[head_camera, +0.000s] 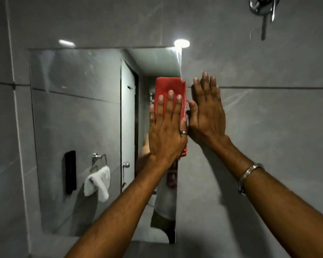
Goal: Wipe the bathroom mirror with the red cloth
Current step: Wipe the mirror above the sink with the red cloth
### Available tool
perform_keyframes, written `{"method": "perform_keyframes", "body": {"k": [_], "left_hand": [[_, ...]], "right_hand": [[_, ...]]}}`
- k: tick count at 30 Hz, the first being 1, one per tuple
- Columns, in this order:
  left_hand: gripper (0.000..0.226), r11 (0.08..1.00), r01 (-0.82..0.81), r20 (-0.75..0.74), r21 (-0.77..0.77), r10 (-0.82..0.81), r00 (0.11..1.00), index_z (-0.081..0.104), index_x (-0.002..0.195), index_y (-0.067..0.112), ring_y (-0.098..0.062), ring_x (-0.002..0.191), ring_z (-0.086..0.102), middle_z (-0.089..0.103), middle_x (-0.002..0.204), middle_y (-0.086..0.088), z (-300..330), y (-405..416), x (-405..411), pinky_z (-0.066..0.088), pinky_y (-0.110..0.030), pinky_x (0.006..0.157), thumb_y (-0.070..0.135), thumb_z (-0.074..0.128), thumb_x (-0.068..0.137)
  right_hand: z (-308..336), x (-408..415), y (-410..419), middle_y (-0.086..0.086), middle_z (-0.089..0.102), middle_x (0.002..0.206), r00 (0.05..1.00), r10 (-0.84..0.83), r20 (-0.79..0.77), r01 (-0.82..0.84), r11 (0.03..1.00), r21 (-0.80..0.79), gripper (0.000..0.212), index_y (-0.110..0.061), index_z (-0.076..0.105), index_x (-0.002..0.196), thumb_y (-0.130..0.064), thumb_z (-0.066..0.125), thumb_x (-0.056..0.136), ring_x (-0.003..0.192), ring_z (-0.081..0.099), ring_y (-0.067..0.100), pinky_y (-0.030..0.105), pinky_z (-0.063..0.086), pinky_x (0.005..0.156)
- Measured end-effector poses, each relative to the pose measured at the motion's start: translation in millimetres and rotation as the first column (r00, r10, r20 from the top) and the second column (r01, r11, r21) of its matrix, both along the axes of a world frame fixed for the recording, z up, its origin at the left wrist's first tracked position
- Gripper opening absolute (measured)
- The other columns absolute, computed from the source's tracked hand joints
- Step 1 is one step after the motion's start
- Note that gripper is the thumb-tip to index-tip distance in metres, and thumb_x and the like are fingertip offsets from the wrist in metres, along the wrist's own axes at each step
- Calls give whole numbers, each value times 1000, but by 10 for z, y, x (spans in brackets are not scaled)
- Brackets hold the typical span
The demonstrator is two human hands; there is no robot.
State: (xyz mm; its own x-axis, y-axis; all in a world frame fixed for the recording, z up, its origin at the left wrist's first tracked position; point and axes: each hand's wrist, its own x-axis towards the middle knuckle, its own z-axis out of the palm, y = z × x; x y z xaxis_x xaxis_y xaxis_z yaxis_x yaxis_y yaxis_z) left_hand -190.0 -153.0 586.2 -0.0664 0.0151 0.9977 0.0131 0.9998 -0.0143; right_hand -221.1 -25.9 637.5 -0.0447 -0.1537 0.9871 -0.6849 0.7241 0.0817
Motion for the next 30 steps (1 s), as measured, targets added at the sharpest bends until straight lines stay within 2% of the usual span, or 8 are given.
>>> {"method": "perform_keyframes", "body": {"k": [4, 7, 13, 17, 19, 22, 27, 30], "left_hand": [[67, 999, -5, 83, 33, 2, 997, 6, 165, 15, -27, 162, -7, -9, 174, -5, -899, 6, 51, -3, -52, 131, 43, 28, 109], [70, 1000, -7, 125, 25, 4, 992, 5, 165, 17, -28, 162, -4, -7, 174, -5, -1737, 31, 80, -2, -52, 131, 42, 34, 107], [65, 997, 54, 294, 56, -68, 953, 38, 153, 16, -36, 147, 34, 31, 163, -10, -3413, 57, 421, 47, -63, 109, 41, 56, 95], [56, 997, -32, 342, 63, 8, 940, 42, 148, 16, -31, 159, 15, 40, 154, -11, -3715, 48, 434, 23, -56, 126, 44, 50, 100], [57, 998, -34, 327, 60, 12, 945, 38, 152, 17, -27, 162, 6, 39, 156, -10, -3610, 56, 413, 16, -54, 129, 43, 46, 102], [67, 996, 22, 253, 90, -44, 966, 27, 160, 20, -29, 162, 9, 26, 168, -8, -3108, 112, 348, 26, -62, 124, 40, 48, 99], [71, 998, 14, 193, 63, -26, 981, 12, 165, 16, -29, 162, 0, 0, 175, -7, -1341, 120, 133, -6, -52, 130, 46, 36, 106], [72, 1000, 23, 126, -11, -21, 992, 8, 166, 15, -30, 162, 1, 0, 175, -9, -188, 57, 82, -3, -56, 130, 47, 36, 107]], "right_hand": [[-616, 4, 2, 17, 12, 173, 999, -47, 5, 47, 998, 48, 68, -10, 18, 165, -46, 18, 108, 161, -3, 22, 45, 4, 133], [-1233, -16, 42, 20, 16, 172, 992, -118, 51, 114, 991, 76, 68, -8, 22, 164, -46, 21, 107, 160, -1, 22, 45, 1, 132], [-2516, 54, 181, 8, -8, 174, 951, -246, 185, 214, 960, 178, 73, -20, -3, 166, -45, 27, 105, 161, -16, 23, 46, -9, 131], [-2945, 88, 367, 5, -14, 174, 938, -311, 151, 260, 924, 281, 78, -22, -2, 166, -43, 39, 102, 161, -18, 25, 48, -12, 130], [-2832, 74, 438, 6, -12, 174, 946, -296, 135, 245, 921, 303, 78, -23, 0, 166, -43, 39, 102, 162, -16, 25, 48, -12, 130], [-2293, 30, 452, 8, -12, 174, 961, -235, 146, 194, 948, 251, 75, -23, -1, 166, -45, 33, 103, 162, -16, 25, 47, -12, 131], [-1072, 5, 354, 8, -7, 175, 986, -111, 128, 98, 990, 101, 68, -22, 4, 167, -48, 18, 106, 163, -9, 27, 41, -11, 132], [-450, 22, 285, 3, -9, 175, 989, -85, 119, 84, 996, 16, 66, -24, 3, 167, -48, 17, 107, 163, -12, 22, 36, -10, 132]]}}
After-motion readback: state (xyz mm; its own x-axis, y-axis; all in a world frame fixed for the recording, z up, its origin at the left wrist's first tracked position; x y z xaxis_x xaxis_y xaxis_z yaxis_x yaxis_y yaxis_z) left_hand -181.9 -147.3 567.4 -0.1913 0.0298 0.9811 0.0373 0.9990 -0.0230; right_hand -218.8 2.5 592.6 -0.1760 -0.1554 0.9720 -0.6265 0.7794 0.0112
